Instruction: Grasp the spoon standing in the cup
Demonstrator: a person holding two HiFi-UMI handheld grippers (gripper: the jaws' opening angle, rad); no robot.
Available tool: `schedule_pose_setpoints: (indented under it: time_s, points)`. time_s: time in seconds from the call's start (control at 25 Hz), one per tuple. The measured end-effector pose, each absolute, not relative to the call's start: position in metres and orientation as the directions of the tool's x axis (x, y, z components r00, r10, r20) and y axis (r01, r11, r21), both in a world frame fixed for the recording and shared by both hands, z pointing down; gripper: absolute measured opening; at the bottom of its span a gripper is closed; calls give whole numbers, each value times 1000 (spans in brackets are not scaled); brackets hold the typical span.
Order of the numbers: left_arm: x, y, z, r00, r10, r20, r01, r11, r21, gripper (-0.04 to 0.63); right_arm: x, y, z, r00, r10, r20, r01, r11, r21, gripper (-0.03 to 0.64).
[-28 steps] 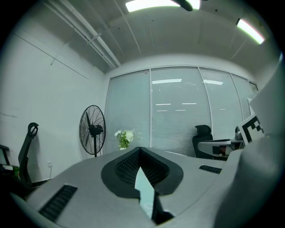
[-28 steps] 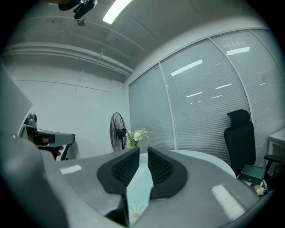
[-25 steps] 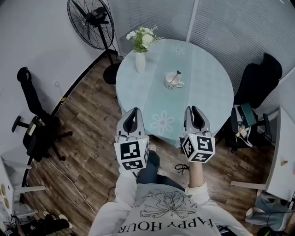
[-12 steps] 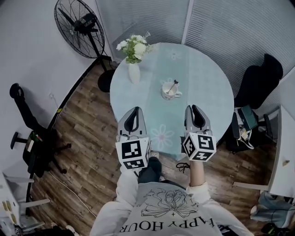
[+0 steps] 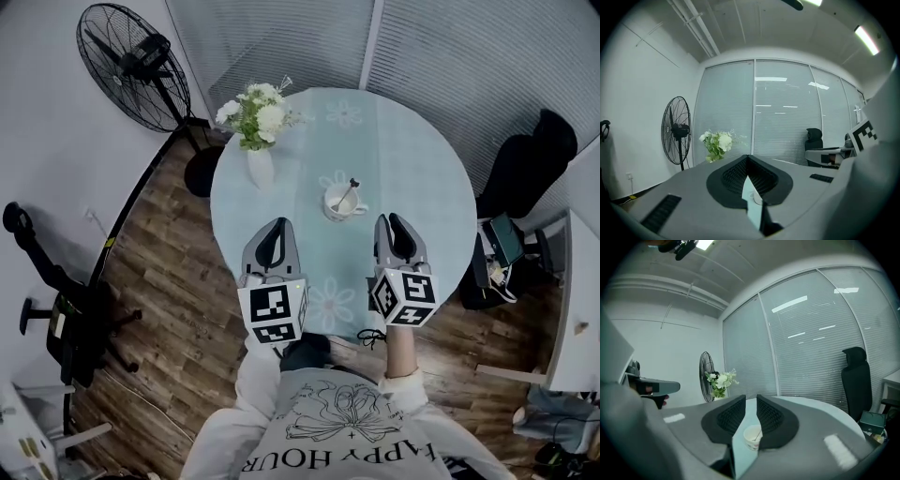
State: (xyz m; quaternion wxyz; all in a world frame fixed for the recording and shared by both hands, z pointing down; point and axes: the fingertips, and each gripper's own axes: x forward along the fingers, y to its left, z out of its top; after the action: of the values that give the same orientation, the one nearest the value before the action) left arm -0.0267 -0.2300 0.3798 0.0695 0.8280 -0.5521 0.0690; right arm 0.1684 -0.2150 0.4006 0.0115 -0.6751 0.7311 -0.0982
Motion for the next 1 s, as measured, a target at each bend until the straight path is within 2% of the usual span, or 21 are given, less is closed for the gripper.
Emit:
schedule_pose_setpoints:
  time_s: [0.52, 1.0]
  points:
    - [-8, -285, 417, 443, -859, 256, -894, -445, 54, 6, 173, -266, 441, -66, -977, 201, -982, 28, -187, 77]
    - [12, -311, 443, 452, -835, 313, -889, -451, 79, 6, 182, -302, 468, -112, -960, 258, -978, 61, -198, 83]
